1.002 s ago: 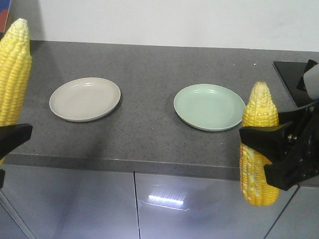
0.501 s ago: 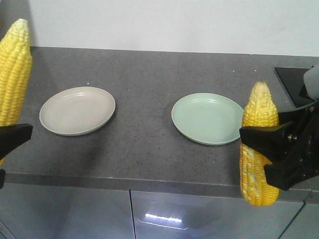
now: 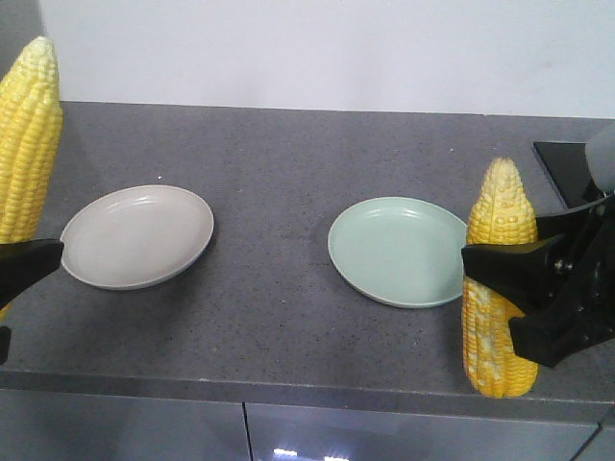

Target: Distribute corn equally

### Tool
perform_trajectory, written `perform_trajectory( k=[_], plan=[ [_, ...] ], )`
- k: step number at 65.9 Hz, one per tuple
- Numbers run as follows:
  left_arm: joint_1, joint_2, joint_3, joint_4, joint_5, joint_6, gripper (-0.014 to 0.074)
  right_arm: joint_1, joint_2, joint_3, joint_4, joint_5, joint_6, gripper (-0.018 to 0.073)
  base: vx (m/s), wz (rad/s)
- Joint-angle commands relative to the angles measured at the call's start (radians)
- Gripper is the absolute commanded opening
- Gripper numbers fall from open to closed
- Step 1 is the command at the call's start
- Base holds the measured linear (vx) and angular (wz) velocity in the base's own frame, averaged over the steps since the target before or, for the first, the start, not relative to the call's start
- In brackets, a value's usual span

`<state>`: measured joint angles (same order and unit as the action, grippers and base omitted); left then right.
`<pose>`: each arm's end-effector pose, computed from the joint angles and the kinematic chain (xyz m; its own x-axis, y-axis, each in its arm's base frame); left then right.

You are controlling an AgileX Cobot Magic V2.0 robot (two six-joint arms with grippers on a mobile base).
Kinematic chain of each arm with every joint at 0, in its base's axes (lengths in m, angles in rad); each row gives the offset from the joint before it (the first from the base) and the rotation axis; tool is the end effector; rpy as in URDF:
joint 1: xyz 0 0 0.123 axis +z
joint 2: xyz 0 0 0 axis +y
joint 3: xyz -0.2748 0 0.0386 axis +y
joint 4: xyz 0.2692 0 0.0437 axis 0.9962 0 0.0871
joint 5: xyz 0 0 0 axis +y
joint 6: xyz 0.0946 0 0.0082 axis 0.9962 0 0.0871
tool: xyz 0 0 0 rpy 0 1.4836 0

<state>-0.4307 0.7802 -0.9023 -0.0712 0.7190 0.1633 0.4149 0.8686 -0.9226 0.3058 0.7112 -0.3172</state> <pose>0.1585 -0.0777 0.3737 -0.3900 0.2995 -0.8707 0.4999 0.8630 0.0729 0.1736 0.0969 0.3674 -0.4289 -0.2771 -0.8598 -0.5862 0.8096 0.0314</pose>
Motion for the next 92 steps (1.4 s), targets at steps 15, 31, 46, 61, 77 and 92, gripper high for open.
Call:
perform_trajectory(
  k=[15,31,46,61,77,92],
  plan=[
    [0.0,-0.004,-0.024,-0.006,-0.067,-0.01,0.0299,0.002,-0.01,-0.026,0.009,-0.065,-0.001,0.0228,0.08,0.0],
    [0.0,-0.004,-0.024,-0.006,-0.067,-0.01,0.0299,0.002,-0.01,-0.026,0.009,-0.065,-0.001,0.0228,0.08,0.0],
    [0.0,-0.004,-0.024,-0.006,-0.067,-0.01,0.0299,0.002,-0.01,-0.026,0.009,-0.065,-0.001,0.0228,0.08,0.0],
    [0.0,-0.004,-0.024,-0.006,-0.067,-0.01,0.0299,0.002,-0.01,-0.026,0.009,-0.065,-0.001,0.0228,0.07,0.01],
    [0.0,-0.004,-0.024,-0.006,-0.067,-0.01,0.0299,0.002,-0.01,-0.026,0.009,-0.065,-0.001,0.0228,0.07,0.02],
    [0.0,-0.004,-0.024,-0.006,-0.067,-0.01,0.0299,0.002,-0.01,-0.026,0.009,-0.065,-0.001,0.0228,0.07,0.02]
  ],
)
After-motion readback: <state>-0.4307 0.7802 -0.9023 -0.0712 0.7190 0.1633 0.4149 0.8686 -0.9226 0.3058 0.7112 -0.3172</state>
